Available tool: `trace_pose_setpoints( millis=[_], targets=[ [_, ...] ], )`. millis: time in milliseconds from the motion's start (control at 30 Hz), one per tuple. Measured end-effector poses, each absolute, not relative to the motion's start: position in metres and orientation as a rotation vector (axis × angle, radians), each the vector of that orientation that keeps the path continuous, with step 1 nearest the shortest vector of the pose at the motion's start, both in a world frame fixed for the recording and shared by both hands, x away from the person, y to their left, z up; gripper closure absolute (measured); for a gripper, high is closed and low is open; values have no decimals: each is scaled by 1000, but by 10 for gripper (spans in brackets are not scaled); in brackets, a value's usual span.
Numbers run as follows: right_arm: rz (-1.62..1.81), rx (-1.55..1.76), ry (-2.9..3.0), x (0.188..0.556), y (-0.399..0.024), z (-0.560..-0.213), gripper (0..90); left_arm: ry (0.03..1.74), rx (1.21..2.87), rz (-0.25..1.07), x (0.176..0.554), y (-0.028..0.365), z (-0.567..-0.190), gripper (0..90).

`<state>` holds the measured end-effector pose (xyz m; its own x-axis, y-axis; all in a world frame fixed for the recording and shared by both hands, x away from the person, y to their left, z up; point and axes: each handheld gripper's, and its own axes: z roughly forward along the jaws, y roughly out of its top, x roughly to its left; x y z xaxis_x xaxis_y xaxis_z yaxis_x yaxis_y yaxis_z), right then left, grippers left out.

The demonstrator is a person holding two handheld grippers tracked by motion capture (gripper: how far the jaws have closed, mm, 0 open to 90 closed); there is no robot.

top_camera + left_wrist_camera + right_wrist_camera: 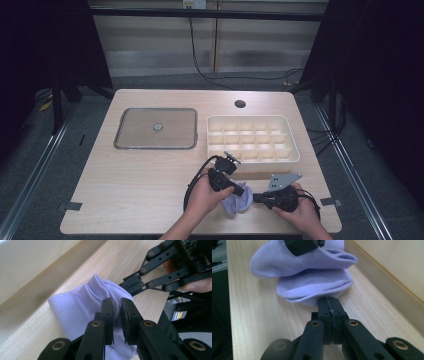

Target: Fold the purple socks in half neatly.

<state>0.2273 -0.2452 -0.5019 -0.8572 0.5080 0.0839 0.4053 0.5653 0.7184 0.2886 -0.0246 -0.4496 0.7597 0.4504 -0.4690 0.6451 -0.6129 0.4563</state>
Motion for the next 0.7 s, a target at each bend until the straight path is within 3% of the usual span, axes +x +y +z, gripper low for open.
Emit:
trace_pose_setpoints(
  millis=[400,700],
  targets=[
    [1170,780,2661,227,-245,-502,889,816,2350,-394,286,-31,-459,804],
    [1169,778,2662,227,-245,-502,888,801,2334,-382,285,-25,-454,696]
  ],
)
